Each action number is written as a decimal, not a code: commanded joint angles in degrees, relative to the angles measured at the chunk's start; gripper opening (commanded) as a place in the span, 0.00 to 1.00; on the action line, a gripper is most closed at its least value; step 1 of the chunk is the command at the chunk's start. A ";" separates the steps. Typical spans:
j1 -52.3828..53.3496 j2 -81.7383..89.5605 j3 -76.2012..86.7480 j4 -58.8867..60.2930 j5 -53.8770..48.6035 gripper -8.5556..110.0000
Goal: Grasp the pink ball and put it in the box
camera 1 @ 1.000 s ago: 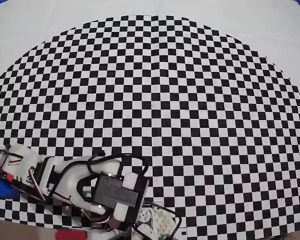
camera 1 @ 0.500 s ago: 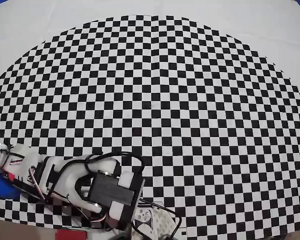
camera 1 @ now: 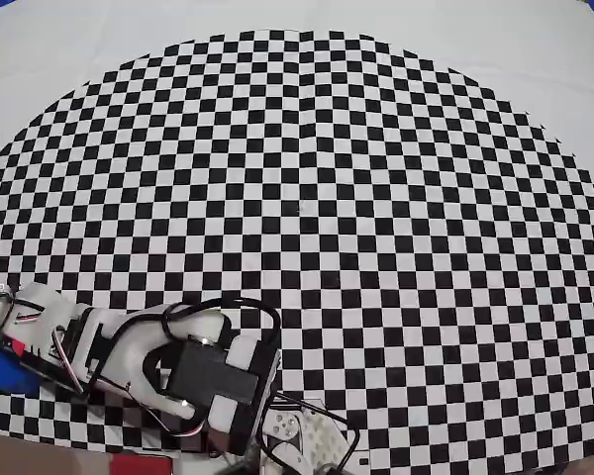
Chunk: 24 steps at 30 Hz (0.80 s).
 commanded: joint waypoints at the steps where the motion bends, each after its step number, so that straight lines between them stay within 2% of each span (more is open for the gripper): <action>1: -0.18 0.35 -2.46 -1.14 0.35 0.07; 10: -0.26 0.26 -2.37 -1.14 -0.09 0.08; 12: -0.26 0.18 -2.46 -1.14 0.09 0.13; 13: -0.26 0.09 -2.46 -1.14 -0.26 0.23; 15: -0.26 0.09 -2.46 -1.14 0.00 0.32; 24: -0.35 0.62 -2.55 -1.23 -0.26 0.34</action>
